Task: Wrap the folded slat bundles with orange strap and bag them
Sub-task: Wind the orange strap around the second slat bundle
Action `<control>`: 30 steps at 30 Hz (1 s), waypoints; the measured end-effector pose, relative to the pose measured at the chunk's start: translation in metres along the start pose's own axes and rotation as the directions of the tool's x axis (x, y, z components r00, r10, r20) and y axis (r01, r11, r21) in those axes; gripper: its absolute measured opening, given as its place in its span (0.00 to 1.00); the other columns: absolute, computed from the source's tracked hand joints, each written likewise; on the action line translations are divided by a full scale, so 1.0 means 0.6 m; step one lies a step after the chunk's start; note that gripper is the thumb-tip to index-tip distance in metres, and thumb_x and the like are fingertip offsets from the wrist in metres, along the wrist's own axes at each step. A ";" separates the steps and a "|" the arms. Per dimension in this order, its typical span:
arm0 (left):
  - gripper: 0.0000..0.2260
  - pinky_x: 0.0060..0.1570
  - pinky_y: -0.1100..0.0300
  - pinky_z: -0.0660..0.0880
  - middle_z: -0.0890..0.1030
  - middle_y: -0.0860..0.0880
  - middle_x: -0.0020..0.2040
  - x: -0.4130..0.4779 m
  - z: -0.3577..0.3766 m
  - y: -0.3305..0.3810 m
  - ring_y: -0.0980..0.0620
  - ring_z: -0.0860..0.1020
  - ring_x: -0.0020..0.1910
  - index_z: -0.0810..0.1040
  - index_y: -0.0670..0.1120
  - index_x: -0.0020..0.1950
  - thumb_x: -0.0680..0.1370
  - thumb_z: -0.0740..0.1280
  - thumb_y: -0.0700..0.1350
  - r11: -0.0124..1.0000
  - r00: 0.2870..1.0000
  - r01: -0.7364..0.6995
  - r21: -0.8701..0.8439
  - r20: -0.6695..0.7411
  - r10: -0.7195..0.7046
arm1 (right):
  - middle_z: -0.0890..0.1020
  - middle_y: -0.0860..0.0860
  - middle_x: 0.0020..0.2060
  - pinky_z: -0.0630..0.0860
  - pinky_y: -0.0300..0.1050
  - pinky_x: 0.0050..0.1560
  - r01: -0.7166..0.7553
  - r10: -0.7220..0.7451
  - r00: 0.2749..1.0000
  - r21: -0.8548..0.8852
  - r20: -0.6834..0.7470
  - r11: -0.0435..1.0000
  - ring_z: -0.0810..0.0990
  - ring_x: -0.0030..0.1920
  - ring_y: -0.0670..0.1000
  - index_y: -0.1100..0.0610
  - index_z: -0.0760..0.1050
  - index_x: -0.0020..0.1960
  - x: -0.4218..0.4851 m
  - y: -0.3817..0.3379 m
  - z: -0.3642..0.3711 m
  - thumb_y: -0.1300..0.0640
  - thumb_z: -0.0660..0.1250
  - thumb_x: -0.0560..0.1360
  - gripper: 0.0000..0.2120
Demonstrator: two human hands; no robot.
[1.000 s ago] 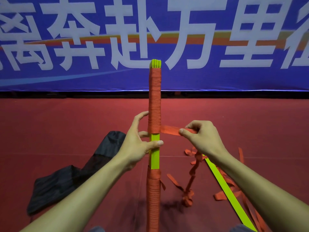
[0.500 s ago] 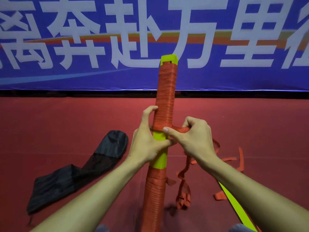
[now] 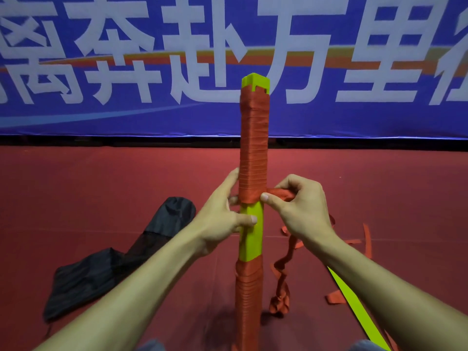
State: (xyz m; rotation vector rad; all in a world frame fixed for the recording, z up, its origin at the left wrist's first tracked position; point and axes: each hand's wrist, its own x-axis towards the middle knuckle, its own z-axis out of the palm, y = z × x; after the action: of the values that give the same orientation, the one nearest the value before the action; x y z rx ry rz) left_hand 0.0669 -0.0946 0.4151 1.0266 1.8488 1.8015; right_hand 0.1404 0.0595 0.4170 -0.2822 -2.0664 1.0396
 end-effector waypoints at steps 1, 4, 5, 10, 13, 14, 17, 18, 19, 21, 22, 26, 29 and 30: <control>0.41 0.42 0.58 0.80 0.83 0.50 0.50 -0.002 -0.004 0.001 0.55 0.82 0.44 0.67 0.67 0.68 0.73 0.68 0.24 1.000 0.999 0.014 -0.006 0.048 -0.014 | 0.74 0.38 0.23 0.66 0.41 0.31 -0.007 0.007 1.000 -0.003 0.000 1.000 0.70 0.25 0.42 0.51 0.72 0.30 0.001 0.004 -0.002 0.55 0.79 0.66 0.16; 0.43 0.43 0.57 0.80 0.83 0.47 0.53 -0.007 -0.011 -0.001 0.52 0.82 0.43 0.62 0.68 0.71 0.73 0.69 0.25 0.999 0.995 0.029 -0.013 0.100 -0.028 | 0.75 0.40 0.23 0.67 0.41 0.32 -0.017 0.017 1.000 0.002 0.005 1.000 0.70 0.26 0.40 0.52 0.74 0.30 0.002 0.009 -0.005 0.55 0.80 0.65 0.14; 0.43 0.44 0.57 0.80 0.82 0.45 0.54 -0.007 -0.012 -0.001 0.50 0.82 0.44 0.62 0.70 0.70 0.73 0.71 0.26 1.000 0.995 0.026 -0.015 0.096 -0.024 | 0.75 0.41 0.23 0.67 0.41 0.32 -0.021 0.021 1.000 0.007 0.005 1.000 0.71 0.26 0.41 0.52 0.75 0.31 0.003 0.009 -0.005 0.55 0.80 0.65 0.14; 0.43 0.49 0.55 0.79 0.82 0.35 0.57 -0.008 -0.008 -0.001 0.48 0.82 0.57 0.58 0.77 0.67 0.76 0.71 0.31 0.999 0.987 0.040 -0.036 0.155 -0.034 | 0.76 0.40 0.23 0.67 0.39 0.30 -0.016 0.016 1.000 0.027 0.001 1.000 0.70 0.26 0.41 0.53 0.76 0.31 0.003 0.008 -0.008 0.55 0.80 0.66 0.13; 0.43 0.45 0.54 0.78 0.83 0.37 0.54 -0.009 -0.007 -0.009 0.47 0.83 0.53 0.62 0.78 0.66 0.76 0.71 0.31 0.997 0.991 0.036 -0.066 0.129 -0.027 | 0.76 0.41 0.23 0.66 0.35 0.29 -0.008 0.008 1.000 0.015 0.024 1.000 0.70 0.26 0.40 0.53 0.77 0.31 0.002 0.011 -0.007 0.54 0.80 0.66 0.12; 0.43 0.41 0.57 0.78 0.83 0.38 0.53 -0.009 -0.006 -0.010 0.48 0.83 0.50 0.63 0.79 0.65 0.75 0.71 0.31 0.997 0.994 0.026 -0.073 0.108 -0.018 | 0.77 0.42 0.23 0.67 0.36 0.30 -0.009 0.008 0.999 0.013 0.037 1.000 0.71 0.26 0.40 0.52 0.78 0.32 0.003 0.011 -0.007 0.54 0.80 0.66 0.11; 0.43 0.35 0.63 0.76 0.83 0.38 0.52 -0.009 -0.006 -0.010 0.51 0.82 0.47 0.64 0.78 0.66 0.75 0.72 0.30 0.997 0.999 0.003 -0.076 0.051 0.001 | 0.81 0.44 0.29 0.74 0.43 0.35 0.012 -0.013 0.996 0.013 0.088 1.000 0.76 0.30 0.42 0.49 0.81 0.35 0.011 0.015 -0.012 0.54 0.78 0.68 0.07; 0.43 0.34 0.63 0.76 0.83 0.37 0.52 -0.008 -0.008 -0.009 0.52 0.82 0.46 0.65 0.77 0.66 0.75 0.71 0.30 0.997 0.999 -0.005 -0.080 0.031 0.008 | 0.82 0.45 0.32 0.76 0.44 0.38 0.025 -0.027 0.992 0.021 0.120 0.999 0.78 0.33 0.43 0.48 0.81 0.37 0.013 0.015 -0.017 0.55 0.77 0.69 0.06; 0.43 0.34 0.64 0.76 0.83 0.37 0.51 -0.008 -0.011 -0.009 0.53 0.82 0.44 0.65 0.77 0.65 0.75 0.71 0.29 0.996 1.000 -0.013 -0.084 0.011 0.013 | 0.83 0.45 0.35 0.77 0.44 0.40 0.039 -0.043 0.986 0.027 0.161 0.999 0.79 0.35 0.43 0.47 0.82 0.39 0.014 0.015 -0.022 0.56 0.76 0.70 0.06; 0.43 0.33 0.63 0.75 0.84 0.37 0.49 -0.007 -0.019 -0.009 0.52 0.81 0.43 0.66 0.77 0.65 0.74 0.72 0.29 0.996 1.000 -0.025 -0.086 -0.021 0.023 | 0.84 0.43 0.38 0.77 0.39 0.43 0.089 -0.087 0.968 0.002 0.237 0.996 0.80 0.38 0.42 0.49 0.84 0.45 0.015 0.018 -0.030 0.59 0.75 0.71 0.06; 0.43 0.32 0.62 0.74 0.84 0.38 0.48 -0.005 -0.022 -0.009 0.51 0.81 0.41 0.66 0.78 0.64 0.74 0.72 0.29 0.996 0.999 -0.030 -0.086 -0.028 0.028 | 0.83 0.42 0.39 0.77 0.36 0.44 0.120 -0.110 0.960 -0.024 0.258 0.992 0.81 0.39 0.41 0.50 0.84 0.48 0.015 0.020 -0.031 0.61 0.75 0.71 0.08; 0.42 0.32 0.63 0.75 0.84 0.40 0.46 -0.003 -0.029 -0.014 0.53 0.81 0.40 0.66 0.76 0.65 0.74 0.71 0.29 0.996 0.999 -0.030 -0.084 -0.039 0.027 | 0.81 0.41 0.37 0.77 0.32 0.40 0.218 -0.199 0.966 -0.106 0.168 0.970 0.80 0.41 0.43 0.55 0.85 0.46 0.021 0.026 -0.033 0.63 0.78 0.67 0.10; 0.42 0.34 0.63 0.76 0.82 0.41 0.45 -0.001 -0.028 -0.015 0.54 0.81 0.41 0.66 0.74 0.67 0.74 0.71 0.28 0.997 0.998 -0.030 -0.075 -0.060 0.026 | 0.80 0.47 0.34 0.79 0.41 0.38 0.287 -0.274 0.957 -0.172 0.095 0.942 0.79 0.35 0.47 0.56 0.83 0.41 0.024 0.027 -0.038 0.62 0.81 0.63 0.09; 0.42 0.34 0.63 0.77 0.82 0.41 0.46 -0.001 -0.027 -0.015 0.54 0.81 0.41 0.66 0.74 0.67 0.74 0.71 0.29 0.997 0.997 -0.030 -0.070 -0.071 0.025 | 0.79 0.49 0.33 0.79 0.46 0.37 0.315 -0.303 0.949 -0.196 0.092 0.928 0.78 0.33 0.48 0.56 0.81 0.38 0.023 0.028 -0.038 0.62 0.81 0.62 0.10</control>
State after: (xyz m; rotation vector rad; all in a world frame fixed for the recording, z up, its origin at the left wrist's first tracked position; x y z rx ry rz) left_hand 0.0537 -0.1058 0.4085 0.9789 1.8051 1.9280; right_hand 0.1454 0.0905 0.4199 -0.0252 -2.1902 0.6482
